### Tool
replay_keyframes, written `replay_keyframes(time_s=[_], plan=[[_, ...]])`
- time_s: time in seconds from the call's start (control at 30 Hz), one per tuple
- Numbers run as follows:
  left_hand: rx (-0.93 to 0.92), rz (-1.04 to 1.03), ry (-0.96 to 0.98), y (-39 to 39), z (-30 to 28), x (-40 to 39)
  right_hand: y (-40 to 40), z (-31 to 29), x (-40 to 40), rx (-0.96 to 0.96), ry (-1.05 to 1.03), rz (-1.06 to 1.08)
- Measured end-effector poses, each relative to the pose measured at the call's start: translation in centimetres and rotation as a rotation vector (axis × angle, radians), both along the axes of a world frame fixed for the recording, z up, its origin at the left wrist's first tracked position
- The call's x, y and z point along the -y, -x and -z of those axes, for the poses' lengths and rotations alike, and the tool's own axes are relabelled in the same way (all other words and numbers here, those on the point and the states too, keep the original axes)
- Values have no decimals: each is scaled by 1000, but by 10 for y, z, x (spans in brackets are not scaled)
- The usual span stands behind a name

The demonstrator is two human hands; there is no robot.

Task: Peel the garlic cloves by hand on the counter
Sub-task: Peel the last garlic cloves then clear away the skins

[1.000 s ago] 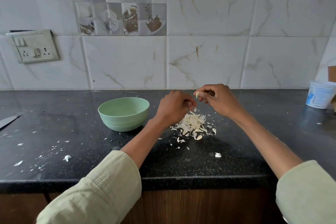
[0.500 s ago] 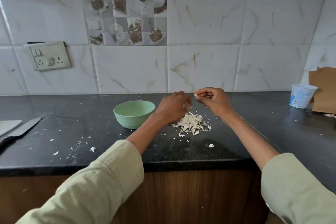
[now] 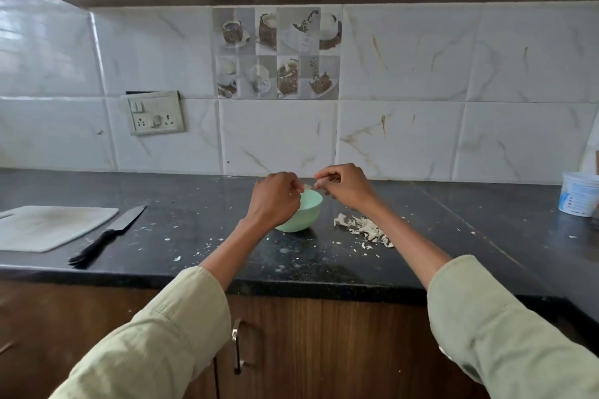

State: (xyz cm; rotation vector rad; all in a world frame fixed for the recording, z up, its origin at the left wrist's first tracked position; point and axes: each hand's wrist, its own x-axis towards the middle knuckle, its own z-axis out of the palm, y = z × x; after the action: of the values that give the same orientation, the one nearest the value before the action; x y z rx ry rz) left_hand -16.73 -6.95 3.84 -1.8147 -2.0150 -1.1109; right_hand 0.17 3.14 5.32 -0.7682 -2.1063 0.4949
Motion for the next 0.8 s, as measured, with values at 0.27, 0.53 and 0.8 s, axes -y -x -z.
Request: replay_keyframes(time_s=[0.27, 0.53, 0.8], plan=[[-18, 77, -140, -17, 14, -14, -50, 1, -13, 11, 41, 31], [-74, 269, -156, -91, 18, -53, -143, 6, -28, 385, 180, -75], [168, 253, -63, -113, 26, -110, -172, 22, -40, 537, 234, -102]])
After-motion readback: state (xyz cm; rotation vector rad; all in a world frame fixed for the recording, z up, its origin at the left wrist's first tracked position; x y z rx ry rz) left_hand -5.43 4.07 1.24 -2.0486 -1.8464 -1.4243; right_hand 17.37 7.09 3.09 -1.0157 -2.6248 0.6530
